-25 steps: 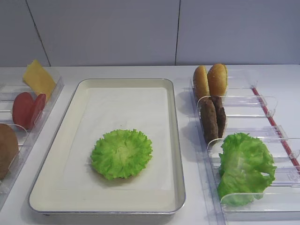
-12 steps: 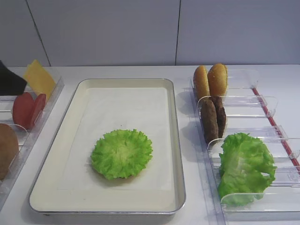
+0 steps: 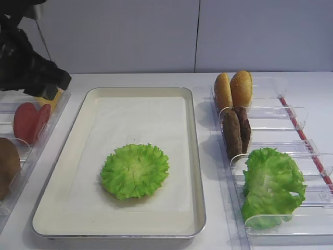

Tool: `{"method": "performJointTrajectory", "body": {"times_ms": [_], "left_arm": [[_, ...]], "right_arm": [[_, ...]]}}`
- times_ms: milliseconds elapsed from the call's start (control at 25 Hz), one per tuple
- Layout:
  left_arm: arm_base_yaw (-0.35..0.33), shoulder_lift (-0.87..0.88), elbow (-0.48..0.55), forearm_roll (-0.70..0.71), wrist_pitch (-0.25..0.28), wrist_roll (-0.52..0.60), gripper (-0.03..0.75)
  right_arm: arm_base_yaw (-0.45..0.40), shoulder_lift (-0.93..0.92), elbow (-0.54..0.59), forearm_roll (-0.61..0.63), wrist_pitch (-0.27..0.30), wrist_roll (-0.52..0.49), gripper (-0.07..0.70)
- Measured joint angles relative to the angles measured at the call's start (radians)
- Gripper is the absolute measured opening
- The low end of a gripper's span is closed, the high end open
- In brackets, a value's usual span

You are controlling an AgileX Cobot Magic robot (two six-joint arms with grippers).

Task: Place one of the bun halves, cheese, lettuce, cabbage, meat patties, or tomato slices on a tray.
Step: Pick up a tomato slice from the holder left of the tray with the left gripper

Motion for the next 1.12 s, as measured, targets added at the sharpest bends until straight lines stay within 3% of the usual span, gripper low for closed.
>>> {"method": "performJointTrajectory", "body": {"times_ms": [160, 280, 680, 1120], "left_arm": [[-0.002, 0.136, -0.1, 0.043, 0.108, -0.08, 0.421], [-0.002, 0.208, -0.147, 0.046, 0.141, -0.086, 0.457], [-0.002, 0.299, -0.175, 0.139, 0.149, -0.16, 0.491], [-0.002, 0.371, -0.178, 0.152, 0.112, -0.163, 0.414]], "right_arm": [[0.0, 0.0, 0.0, 0.0, 0.0, 0.0, 0.275], [0.0, 0.0, 0.0, 0.0, 0.0, 0.0, 0.275], [0.0, 0.0, 0.0, 0.0, 0.0, 0.0, 0.275], [0.0, 0.0, 0.0, 0.0, 0.0, 0.0, 0.275]]}}
